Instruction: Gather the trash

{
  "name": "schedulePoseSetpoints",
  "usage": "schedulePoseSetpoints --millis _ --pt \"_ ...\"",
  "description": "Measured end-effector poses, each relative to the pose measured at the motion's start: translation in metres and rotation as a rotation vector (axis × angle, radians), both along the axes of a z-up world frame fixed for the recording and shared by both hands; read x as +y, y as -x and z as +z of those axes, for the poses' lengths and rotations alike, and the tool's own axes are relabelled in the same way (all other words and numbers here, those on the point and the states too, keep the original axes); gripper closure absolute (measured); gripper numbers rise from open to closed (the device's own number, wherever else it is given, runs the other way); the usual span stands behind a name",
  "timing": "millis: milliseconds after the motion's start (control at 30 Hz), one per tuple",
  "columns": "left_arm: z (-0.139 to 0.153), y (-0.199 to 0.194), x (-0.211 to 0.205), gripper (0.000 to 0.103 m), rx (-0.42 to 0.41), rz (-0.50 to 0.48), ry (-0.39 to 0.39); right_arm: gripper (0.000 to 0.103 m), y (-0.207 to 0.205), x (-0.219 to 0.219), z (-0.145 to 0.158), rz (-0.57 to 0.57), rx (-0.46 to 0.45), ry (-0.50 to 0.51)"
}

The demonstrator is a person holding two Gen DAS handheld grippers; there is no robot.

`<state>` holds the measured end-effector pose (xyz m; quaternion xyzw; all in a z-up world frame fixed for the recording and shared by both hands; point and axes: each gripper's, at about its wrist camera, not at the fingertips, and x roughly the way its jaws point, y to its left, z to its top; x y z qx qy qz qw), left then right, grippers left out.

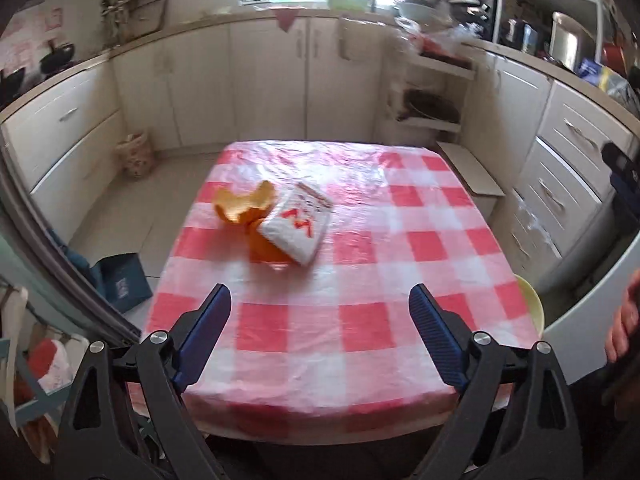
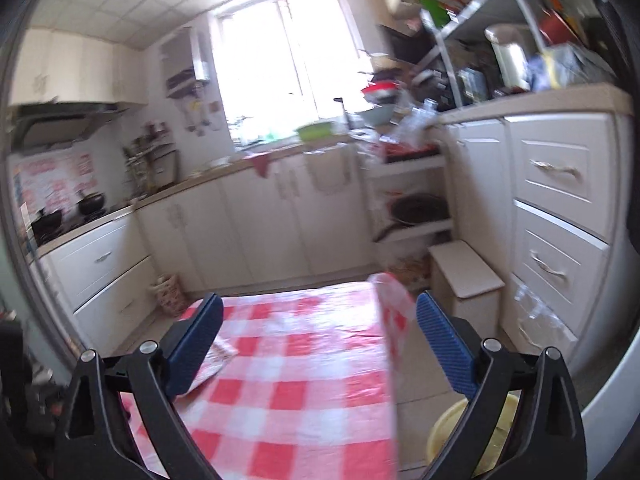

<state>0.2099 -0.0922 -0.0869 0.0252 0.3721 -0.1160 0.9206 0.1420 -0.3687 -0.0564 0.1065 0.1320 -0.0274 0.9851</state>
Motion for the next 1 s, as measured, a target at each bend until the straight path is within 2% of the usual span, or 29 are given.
schedulePoseSetpoints --millis 100,167,200,267,433,667,1000 --pt "-0.005 0.000 0.040 0.016 -0.008 0.088 0.048 0.009 0.000 0.052 -0.009 0.093 -0.003 0.067" --pt "0.001 0.006 0.052 0.015 -0.056 0.089 0.058 0.008 -0.003 0.078 -0.014 0.127 0.000 0.126" --pt "0.004 0.009 0.057 0.011 -0.080 0.090 0.053 0.008 -0.005 0.089 -0.016 0.144 0.002 0.148" --pt "0.006 0.012 0.068 0.010 -0.092 0.090 0.076 0.008 -0.013 0.105 -0.022 0.165 0.014 0.166" --pt "0.011 0.018 0.076 0.009 -0.119 0.101 0.102 0.008 -0.030 0.117 -0.039 0.175 0.072 0.181" --pt "0.012 0.021 0.074 0.008 -0.134 0.099 0.087 0.008 -0.036 0.119 -0.054 0.170 0.130 0.164" --pt "0.008 0.023 0.054 0.008 -0.150 0.091 0.007 0.008 -0.033 0.107 -0.051 0.168 0.132 0.123"
